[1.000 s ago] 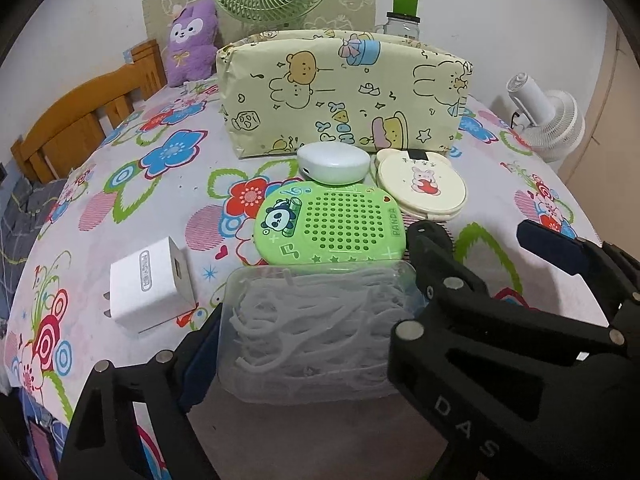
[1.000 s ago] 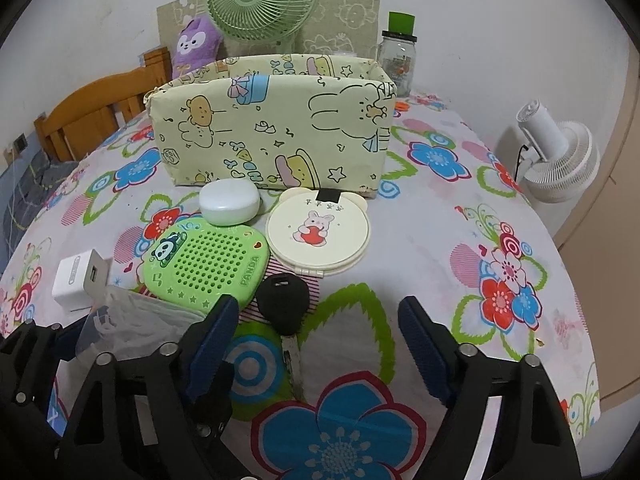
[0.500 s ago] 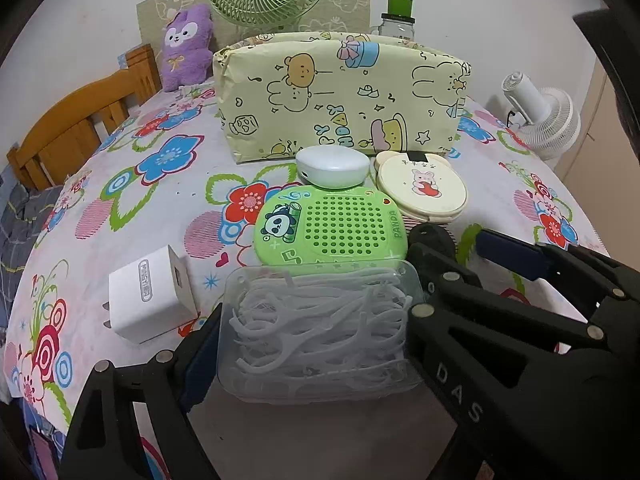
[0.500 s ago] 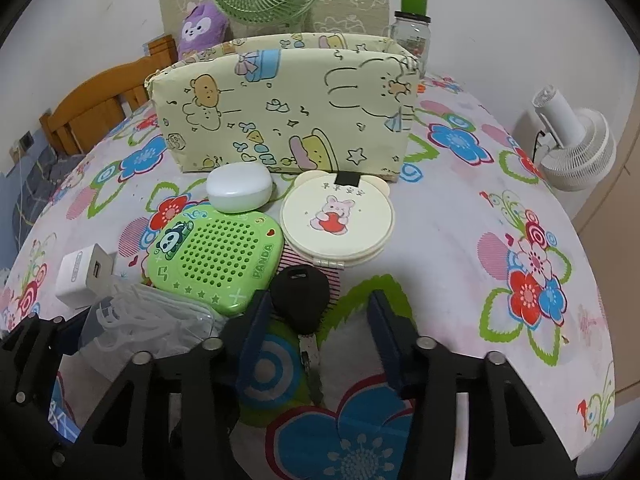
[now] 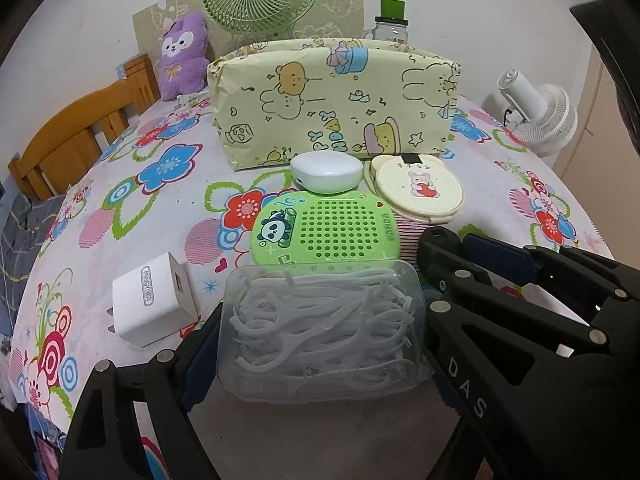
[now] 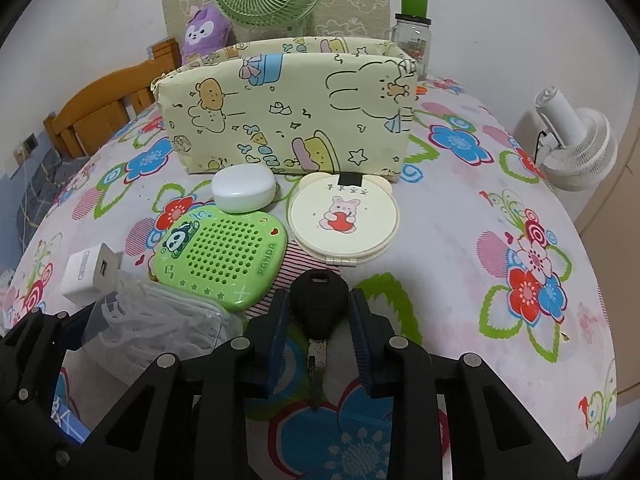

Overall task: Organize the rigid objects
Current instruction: 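Lift the floss-pick box with the left gripper while the right gripper lifts the black key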

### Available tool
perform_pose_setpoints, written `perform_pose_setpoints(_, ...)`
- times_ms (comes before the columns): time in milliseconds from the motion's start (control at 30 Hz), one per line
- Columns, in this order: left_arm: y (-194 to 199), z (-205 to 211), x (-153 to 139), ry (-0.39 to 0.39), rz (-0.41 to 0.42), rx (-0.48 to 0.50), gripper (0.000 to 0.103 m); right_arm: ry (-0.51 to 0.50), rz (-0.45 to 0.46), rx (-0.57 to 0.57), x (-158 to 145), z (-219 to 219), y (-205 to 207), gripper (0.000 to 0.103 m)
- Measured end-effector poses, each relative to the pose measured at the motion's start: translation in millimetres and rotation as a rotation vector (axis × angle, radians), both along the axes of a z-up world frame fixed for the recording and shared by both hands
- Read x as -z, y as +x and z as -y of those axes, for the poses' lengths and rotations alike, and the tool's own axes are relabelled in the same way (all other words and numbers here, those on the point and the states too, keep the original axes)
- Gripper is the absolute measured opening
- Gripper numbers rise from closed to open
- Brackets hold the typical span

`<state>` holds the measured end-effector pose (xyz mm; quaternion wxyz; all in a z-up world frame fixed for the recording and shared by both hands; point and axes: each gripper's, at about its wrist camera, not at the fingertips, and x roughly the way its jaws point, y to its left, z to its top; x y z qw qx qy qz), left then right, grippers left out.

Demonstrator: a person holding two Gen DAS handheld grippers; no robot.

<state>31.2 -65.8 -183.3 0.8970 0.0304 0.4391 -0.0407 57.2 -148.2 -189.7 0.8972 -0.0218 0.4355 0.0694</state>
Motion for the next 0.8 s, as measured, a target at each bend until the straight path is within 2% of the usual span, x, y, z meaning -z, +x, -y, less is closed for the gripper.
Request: perform_pose_setpoints(800,-20.4,2.2,-30.4,0.005,0.081,-0.015,0.090,0.015,0.069,0.015,-35.1,4.5,-25.8,0.033)
